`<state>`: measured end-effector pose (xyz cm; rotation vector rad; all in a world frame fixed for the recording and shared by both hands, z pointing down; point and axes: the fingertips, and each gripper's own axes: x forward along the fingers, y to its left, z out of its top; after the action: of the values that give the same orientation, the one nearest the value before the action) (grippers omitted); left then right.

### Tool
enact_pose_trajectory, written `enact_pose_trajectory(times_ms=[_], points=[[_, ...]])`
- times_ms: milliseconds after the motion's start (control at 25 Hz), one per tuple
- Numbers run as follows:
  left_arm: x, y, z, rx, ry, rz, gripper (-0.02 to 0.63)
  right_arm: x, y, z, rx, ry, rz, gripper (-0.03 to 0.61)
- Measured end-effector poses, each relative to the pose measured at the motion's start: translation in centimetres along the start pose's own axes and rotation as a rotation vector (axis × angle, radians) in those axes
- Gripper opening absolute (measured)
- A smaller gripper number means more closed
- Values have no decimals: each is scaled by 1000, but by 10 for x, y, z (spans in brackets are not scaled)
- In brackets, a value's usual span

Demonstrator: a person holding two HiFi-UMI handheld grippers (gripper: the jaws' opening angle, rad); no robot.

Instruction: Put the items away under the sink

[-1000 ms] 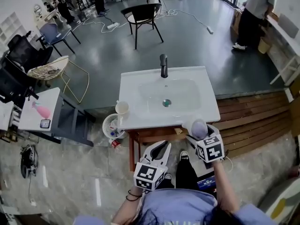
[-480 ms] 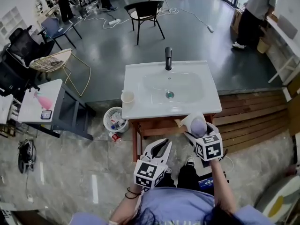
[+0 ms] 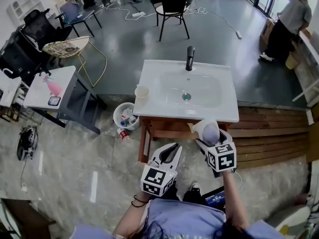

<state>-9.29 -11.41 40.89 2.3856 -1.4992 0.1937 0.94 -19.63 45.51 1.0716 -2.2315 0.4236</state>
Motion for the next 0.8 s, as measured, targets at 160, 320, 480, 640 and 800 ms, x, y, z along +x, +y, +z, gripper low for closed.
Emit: enact_pose_trajectory(times_ms=[160,320,480,640,800], points=[[-1,-5,1,-27,-16,89,34,-5,0,0,-42,-11,57,434],[-5,-18,-10,-35,-6,174,34,-9,0,-7,-86,-19,124,434],[-9,-31,-26,-64,6,255,34,-11,1,-13,-151,-29,187,434],[6,-29,-61,-99,47,315,34,-6,2,-18,-205,-51,242,434],[36,-12,-98,-92,69,325,34,7,4,-24,-221,-63,284,434]])
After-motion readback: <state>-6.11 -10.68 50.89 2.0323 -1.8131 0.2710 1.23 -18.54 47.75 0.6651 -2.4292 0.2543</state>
